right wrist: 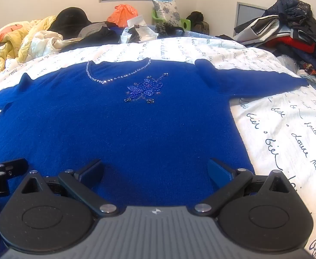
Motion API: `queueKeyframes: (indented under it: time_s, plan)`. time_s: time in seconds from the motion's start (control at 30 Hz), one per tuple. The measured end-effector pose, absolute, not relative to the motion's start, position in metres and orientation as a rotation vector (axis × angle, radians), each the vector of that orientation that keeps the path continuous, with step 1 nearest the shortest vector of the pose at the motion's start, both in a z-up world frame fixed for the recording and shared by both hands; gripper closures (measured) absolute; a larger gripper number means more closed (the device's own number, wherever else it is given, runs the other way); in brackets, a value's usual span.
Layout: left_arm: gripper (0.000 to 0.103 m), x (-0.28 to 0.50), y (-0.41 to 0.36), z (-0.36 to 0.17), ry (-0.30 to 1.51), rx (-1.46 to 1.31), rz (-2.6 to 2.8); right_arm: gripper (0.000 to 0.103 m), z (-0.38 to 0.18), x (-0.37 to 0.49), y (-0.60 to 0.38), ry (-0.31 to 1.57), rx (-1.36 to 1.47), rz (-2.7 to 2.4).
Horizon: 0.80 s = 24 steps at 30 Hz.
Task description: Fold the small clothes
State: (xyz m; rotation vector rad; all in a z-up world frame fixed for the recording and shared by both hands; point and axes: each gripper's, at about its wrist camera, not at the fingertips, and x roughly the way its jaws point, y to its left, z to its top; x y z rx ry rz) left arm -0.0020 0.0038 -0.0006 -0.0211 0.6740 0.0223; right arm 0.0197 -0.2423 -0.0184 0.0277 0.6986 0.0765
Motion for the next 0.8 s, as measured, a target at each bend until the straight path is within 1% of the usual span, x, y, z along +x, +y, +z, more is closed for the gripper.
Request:
queueKeyframes:
  time_s: [0.27,0.8]
  plan:
    - [0.0,-0.0026,-0.0012,0.0018,0.704,-0.002,0.031,0.0,-0.0189,0.0179,-0.2431,0.696,0.028,0.075]
    - [0.0,-0.003,-0.0015,0.0008,0.691,0.0,0.034,0.0,-0.0169,0.0172,-0.242,0.697,0.021,0.075]
